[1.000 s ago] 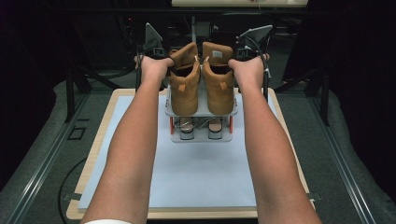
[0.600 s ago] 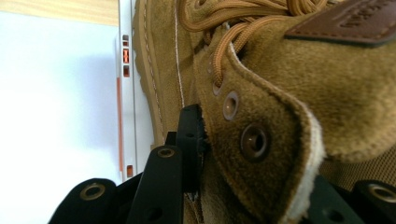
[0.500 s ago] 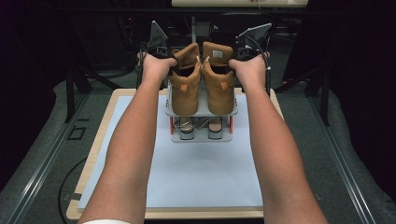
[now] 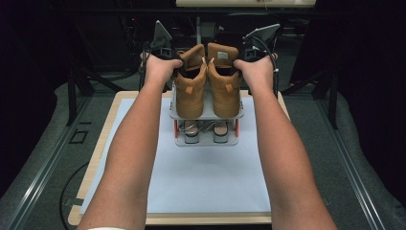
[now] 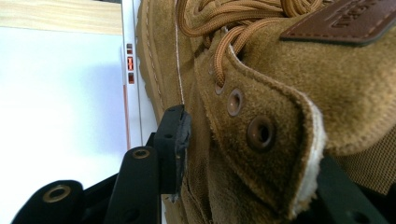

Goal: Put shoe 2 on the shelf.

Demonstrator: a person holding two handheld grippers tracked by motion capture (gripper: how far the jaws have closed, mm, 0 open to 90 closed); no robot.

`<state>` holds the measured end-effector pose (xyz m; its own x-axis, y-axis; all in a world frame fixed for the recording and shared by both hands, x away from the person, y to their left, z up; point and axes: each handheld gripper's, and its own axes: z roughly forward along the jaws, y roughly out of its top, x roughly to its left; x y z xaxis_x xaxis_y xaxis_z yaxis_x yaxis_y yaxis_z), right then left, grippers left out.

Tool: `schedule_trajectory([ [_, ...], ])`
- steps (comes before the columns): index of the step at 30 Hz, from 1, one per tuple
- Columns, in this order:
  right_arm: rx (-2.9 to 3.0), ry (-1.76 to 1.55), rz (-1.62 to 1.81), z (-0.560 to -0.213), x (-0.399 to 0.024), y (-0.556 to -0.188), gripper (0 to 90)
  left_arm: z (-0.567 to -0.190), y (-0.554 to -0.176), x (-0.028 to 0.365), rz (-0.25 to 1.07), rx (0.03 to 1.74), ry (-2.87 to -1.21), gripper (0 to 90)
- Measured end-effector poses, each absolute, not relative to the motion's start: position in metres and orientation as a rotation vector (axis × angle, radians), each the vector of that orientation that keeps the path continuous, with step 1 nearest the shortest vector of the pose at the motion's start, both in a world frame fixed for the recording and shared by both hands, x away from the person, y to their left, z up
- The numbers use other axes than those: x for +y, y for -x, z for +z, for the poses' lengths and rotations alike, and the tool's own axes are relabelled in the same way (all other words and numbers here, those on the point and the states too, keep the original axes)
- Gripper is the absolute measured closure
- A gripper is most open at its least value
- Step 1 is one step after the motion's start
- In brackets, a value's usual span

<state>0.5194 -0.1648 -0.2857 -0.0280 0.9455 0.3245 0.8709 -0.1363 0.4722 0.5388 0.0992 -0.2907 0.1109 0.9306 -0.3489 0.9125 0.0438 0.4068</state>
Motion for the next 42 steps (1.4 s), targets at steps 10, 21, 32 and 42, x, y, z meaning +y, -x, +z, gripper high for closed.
schedule_trajectory([
  [10,2.007,-2.093,0.867,-0.286,-0.165,-0.52,52.4,-0.29,-0.538,0.102,0.06,1.768,-1.873,48.7],
  [21,2.037,-2.06,0.863,-0.278,-0.162,-0.515,50.7,-0.282,-0.532,0.1,0.104,1.731,-1.895,41.6],
  [32,2.04,-1.956,0.858,-0.258,-0.159,-0.503,45.7,-0.261,-0.518,0.099,0.163,1.69,-1.912,38.7],
  [42,2.049,-1.932,0.863,-0.235,-0.168,-0.491,44.1,-0.235,-0.504,0.106,0.213,1.672,-1.92,38.7],
])
